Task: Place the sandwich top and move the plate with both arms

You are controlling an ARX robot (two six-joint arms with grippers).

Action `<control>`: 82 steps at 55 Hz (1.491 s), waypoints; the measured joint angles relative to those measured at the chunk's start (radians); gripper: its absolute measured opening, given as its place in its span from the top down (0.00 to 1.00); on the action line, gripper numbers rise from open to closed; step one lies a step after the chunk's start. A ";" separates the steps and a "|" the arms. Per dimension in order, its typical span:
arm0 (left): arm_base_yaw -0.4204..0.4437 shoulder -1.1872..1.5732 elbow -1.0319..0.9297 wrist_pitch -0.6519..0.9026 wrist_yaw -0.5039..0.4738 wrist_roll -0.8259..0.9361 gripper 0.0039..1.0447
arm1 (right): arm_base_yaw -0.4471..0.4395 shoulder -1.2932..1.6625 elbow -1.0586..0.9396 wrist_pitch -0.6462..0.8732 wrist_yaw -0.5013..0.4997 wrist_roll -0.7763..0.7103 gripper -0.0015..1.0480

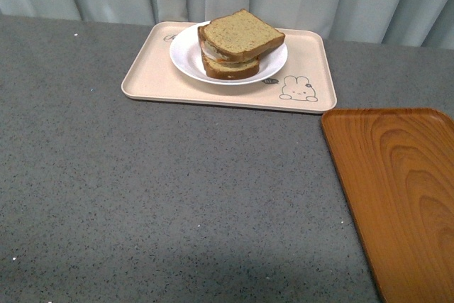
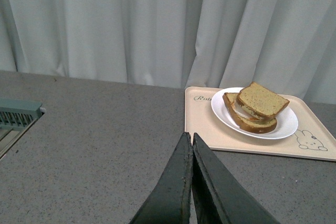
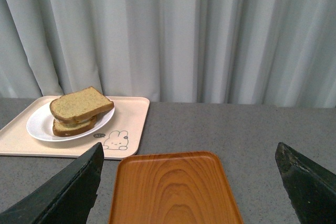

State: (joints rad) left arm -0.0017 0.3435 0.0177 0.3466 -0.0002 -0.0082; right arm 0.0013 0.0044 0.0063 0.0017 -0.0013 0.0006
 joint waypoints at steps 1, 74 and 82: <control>0.000 -0.004 0.000 -0.004 0.000 0.000 0.96 | 0.000 0.000 0.000 0.000 0.000 0.000 0.09; 0.000 -0.339 0.000 -0.344 0.000 0.000 0.18 | 0.000 0.000 0.000 0.000 0.000 0.000 0.09; 0.000 -0.339 0.000 -0.344 0.000 0.002 0.06 | 0.000 0.000 0.000 0.000 0.000 0.000 0.09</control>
State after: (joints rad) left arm -0.0017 0.0048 0.0177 0.0021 -0.0002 -0.0067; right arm 0.0013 0.0040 0.0063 0.0013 -0.0013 0.0006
